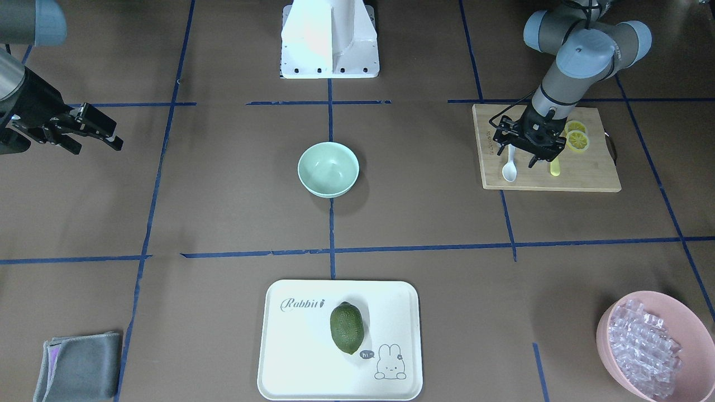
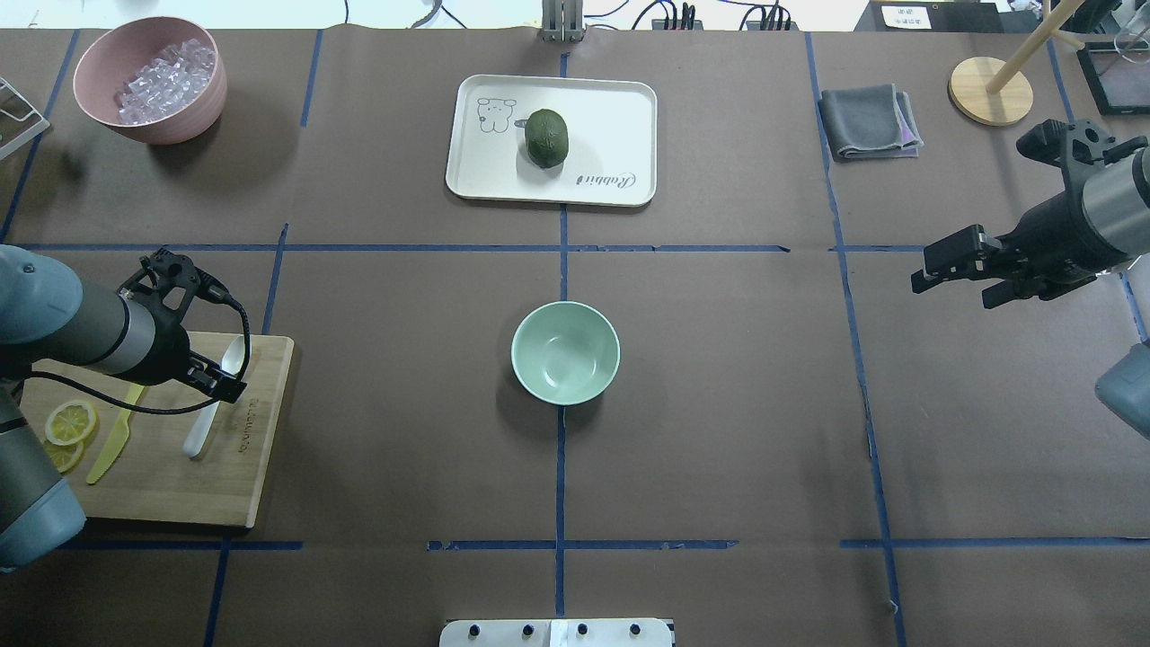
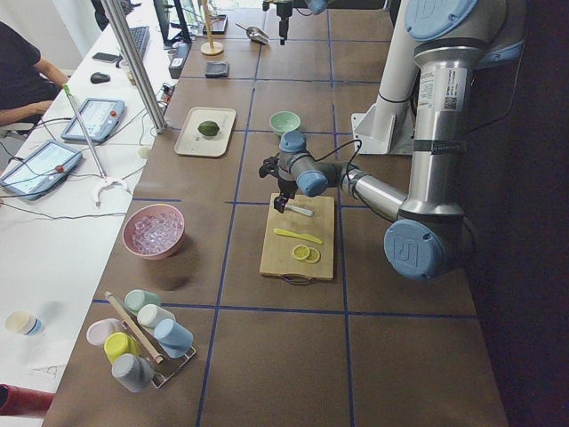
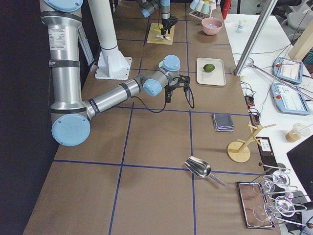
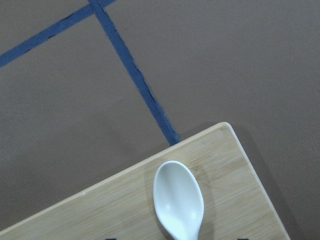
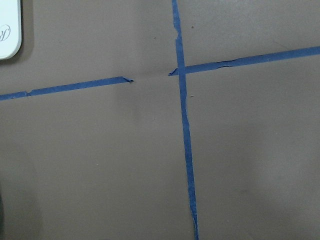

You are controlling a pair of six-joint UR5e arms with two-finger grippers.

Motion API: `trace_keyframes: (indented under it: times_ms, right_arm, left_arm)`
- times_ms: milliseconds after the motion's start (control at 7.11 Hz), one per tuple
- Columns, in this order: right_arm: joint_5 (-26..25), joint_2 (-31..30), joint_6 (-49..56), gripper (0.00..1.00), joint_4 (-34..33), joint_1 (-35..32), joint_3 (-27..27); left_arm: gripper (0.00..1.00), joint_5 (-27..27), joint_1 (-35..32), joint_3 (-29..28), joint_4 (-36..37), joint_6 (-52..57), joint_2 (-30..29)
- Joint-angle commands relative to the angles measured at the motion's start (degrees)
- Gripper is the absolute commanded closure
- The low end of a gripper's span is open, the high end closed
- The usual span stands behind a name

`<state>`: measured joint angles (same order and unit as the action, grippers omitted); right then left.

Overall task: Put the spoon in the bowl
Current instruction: 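Lower the left gripper onto the white spoon handle and close it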

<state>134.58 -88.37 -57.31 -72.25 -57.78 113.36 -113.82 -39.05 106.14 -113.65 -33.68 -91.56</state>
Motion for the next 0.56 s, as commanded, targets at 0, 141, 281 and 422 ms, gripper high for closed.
trace_keyframes:
  times_ms: [0, 141, 281, 422]
  right_arm:
    - [-0.11, 0.04, 0.00, 0.00, 0.00, 0.04, -0.07]
    - [-0.11, 0.04, 0.00, 0.00, 0.00, 0.04, 0.01]
    - [-0.11, -0.05, 0.00, 0.00, 0.00, 0.04, 0.02]
    - [-0.11, -0.05, 0.00, 0.00, 0.00, 0.04, 0.02]
  left_arm:
    - [0.24, -3.94, 0.12, -0.75, 0.01, -2.87, -0.03]
    - [0.27, -3.95, 0.03, -1.10, 0.01, -3.15, -0.03]
    - [0.29, -3.95, 0.12, -1.20, 0.01, -3.15, -0.03]
    - [0.33, -3.87, 0.12, -1.20, 0.01, -3.15, -0.03]
